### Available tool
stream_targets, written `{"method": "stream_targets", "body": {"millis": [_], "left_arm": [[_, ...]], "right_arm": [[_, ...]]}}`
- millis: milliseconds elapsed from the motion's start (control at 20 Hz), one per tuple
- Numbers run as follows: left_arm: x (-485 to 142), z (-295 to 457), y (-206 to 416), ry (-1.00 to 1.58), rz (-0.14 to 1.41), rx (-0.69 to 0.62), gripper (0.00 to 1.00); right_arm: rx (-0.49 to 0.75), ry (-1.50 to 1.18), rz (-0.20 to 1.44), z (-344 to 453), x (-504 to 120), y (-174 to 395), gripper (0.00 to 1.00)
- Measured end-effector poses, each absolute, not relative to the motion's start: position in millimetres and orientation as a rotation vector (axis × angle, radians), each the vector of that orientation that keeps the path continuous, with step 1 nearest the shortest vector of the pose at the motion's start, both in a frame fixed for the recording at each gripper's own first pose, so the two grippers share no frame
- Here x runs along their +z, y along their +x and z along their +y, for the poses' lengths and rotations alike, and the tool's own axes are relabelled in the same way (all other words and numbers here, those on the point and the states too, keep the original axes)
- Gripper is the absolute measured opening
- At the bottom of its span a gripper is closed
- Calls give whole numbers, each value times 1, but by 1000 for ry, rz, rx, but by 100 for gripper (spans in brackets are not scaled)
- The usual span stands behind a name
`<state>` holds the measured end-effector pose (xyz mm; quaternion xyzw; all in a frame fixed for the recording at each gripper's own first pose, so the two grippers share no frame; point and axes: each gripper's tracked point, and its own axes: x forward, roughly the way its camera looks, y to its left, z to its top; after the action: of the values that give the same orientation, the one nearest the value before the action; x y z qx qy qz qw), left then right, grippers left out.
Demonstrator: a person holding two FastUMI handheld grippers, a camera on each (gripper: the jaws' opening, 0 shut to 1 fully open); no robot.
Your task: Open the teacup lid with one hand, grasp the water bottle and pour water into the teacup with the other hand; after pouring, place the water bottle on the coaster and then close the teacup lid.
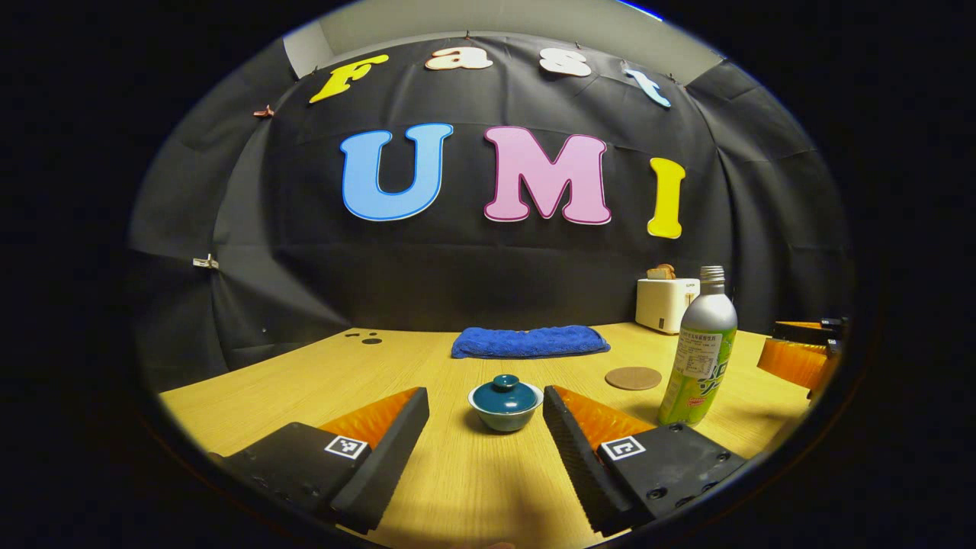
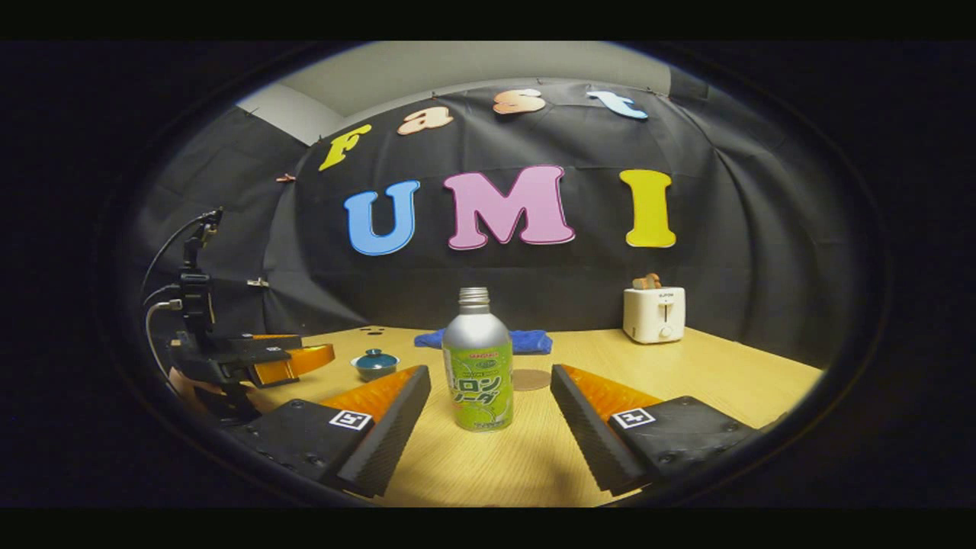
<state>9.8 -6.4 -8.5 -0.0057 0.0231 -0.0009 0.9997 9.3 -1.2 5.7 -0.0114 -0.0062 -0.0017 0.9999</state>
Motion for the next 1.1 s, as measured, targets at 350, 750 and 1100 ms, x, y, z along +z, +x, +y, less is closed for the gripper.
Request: {"method": "stream_targets", "body": {"millis": [350, 750, 1100], "left_arm": [[-16, -2, 33, -50, 105, 3, 95], [-1, -9, 83, 64, 108, -30, 94], [-23, -32, 120, 130, 188, -97, 85]], "right_arm": [[-13, -13, 2, -10, 7, 22, 98], [-37, 43, 63, -25, -1, 40, 98], [-30, 53, 99, -27, -9, 52, 98]]}}
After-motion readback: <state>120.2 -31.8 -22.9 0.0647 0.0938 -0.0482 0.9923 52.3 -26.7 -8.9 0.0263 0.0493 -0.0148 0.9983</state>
